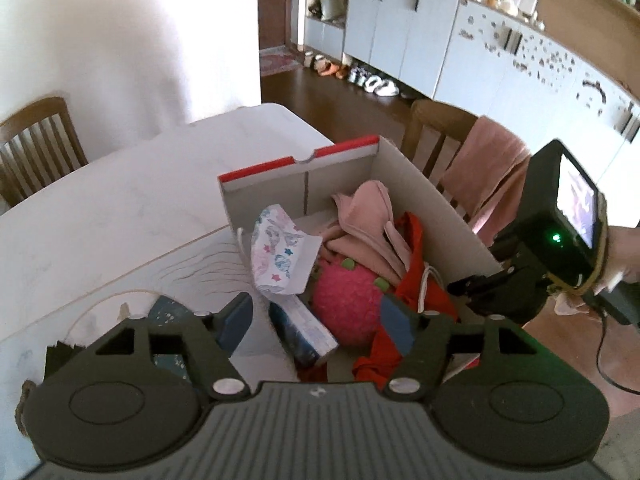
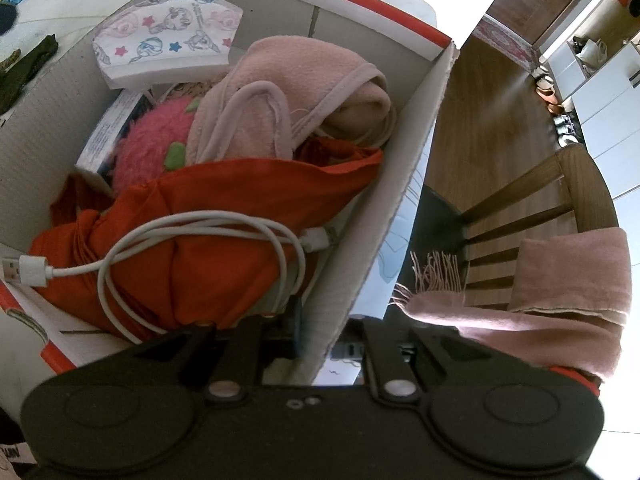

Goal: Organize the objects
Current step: 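Return the left tool to the table above the black gloves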

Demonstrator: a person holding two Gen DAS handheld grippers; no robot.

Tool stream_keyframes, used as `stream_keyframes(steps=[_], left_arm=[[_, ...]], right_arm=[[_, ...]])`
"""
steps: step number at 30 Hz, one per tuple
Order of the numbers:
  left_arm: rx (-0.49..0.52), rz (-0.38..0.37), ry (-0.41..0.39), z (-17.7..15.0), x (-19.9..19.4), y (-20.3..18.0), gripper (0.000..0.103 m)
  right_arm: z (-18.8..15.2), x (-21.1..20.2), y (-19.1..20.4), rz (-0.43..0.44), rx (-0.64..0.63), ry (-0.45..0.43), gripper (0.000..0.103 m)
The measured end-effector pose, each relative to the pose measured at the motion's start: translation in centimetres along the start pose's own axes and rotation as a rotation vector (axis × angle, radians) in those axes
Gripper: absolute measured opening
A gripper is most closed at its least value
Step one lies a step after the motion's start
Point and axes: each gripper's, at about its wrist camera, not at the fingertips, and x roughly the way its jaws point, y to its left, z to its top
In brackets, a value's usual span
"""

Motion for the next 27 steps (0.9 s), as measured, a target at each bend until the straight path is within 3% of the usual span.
stream_keyframes(steps=[7,15,20,24,27], left_arm=[[-0.08,0.051,-0.03,-2.3,-3.1,3.0,0.075],[-0.189,0.172,-0.036,-5.4,-5.8,8.0,0.083],[-0.257,0.218,-0.019,-7.4,-6.0,10.9,0.086],[-0.253,0.292,0.01,-9.3,-4.9,12.4,0.099],[-0.261,0.312,0.016,-10.9,-4.0,13.5,0.1]], right_arm=[[0.1,0.0,0.0,-0.002,-0.001,0.001,0.01],[0.1,-0.5,0.1,-0.001,-0.004,0.007,0.011],[0.1,-0.5,0.2,0.0,-0.004,0.006,0.011],[0.0,-0.6,0.1,0.0,-0.004,0.006,0.011],[0.1,-0.6,0.1,-0.004,-0.009,0.009,0.011]])
